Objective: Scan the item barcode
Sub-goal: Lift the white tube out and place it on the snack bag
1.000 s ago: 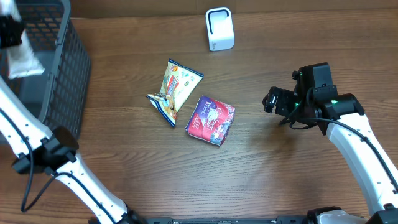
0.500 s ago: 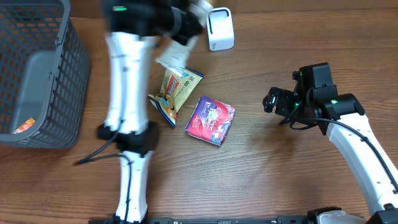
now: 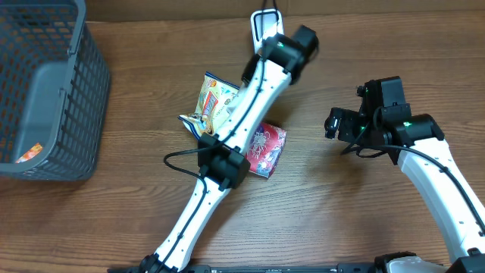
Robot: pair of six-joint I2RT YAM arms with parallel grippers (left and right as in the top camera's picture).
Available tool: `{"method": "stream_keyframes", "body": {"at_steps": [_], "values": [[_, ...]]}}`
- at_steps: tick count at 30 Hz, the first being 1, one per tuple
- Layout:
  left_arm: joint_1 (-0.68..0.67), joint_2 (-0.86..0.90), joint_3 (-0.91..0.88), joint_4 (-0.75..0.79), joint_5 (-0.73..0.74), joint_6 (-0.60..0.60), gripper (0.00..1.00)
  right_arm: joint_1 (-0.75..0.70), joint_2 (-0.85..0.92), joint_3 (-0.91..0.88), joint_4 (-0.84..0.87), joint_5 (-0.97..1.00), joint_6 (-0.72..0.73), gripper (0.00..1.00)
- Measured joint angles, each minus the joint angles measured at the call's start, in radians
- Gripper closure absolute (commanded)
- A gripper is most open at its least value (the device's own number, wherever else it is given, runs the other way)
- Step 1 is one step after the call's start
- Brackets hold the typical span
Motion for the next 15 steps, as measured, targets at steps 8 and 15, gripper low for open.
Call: {"method": "stream_keyframes", "body": {"at_steps": [8,15], "values": [[-0.072,0.005,-0.335,-0.005,-0.134,-0.126,0.00,0.000,0.000,0.000,0.000,0.001,-0.003,0.00],[-0.071,-0.021,-0.327,-0.006,-0.170,-0.128,0.00,0.000,0.000,0.000,-0.001,0.001,-0.004,0.00]]}}
